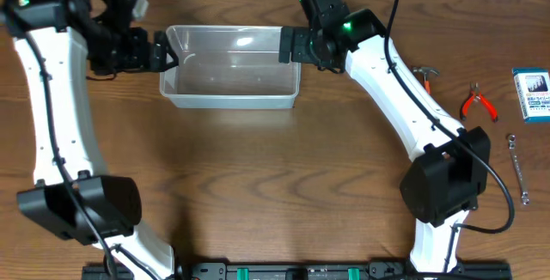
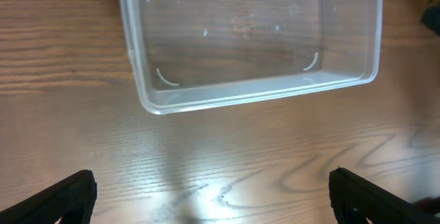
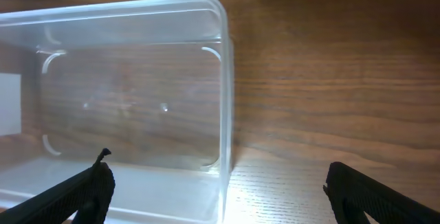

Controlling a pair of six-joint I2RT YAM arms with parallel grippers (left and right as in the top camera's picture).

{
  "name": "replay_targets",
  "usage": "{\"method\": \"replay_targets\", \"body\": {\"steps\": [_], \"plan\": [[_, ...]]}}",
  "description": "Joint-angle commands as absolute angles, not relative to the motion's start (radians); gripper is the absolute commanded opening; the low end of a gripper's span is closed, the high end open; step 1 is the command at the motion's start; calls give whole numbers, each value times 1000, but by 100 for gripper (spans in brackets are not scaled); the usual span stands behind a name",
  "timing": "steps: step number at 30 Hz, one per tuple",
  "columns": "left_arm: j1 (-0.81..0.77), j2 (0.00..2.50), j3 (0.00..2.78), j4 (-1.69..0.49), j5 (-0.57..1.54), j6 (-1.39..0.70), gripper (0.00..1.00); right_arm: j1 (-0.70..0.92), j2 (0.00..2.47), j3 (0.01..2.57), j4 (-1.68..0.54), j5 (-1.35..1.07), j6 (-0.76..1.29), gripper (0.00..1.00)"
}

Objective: Pack container
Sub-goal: 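Bring both grippers to opposite ends of the clear container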

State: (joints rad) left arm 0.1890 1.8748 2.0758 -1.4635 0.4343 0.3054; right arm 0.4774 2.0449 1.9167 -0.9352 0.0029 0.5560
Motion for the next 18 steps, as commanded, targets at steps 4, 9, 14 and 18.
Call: {"method": "replay_targets", "body": {"steps": [4, 9, 14, 18], "plan": [[161, 1929, 2081, -1460, 398, 321, 98, 476, 2106, 1927, -926, -38, 579, 99], [161, 1950, 2080, -1461, 398, 321, 98, 475, 2138, 1927, -931, -38, 579, 99], [161, 1951, 2080, -1461, 373, 321, 98, 475, 2148, 1927, -928, -38, 579, 99], [161, 1951, 2080, -1461, 346, 321, 98, 472, 2151, 1927, -920, -38, 579, 99]]}}
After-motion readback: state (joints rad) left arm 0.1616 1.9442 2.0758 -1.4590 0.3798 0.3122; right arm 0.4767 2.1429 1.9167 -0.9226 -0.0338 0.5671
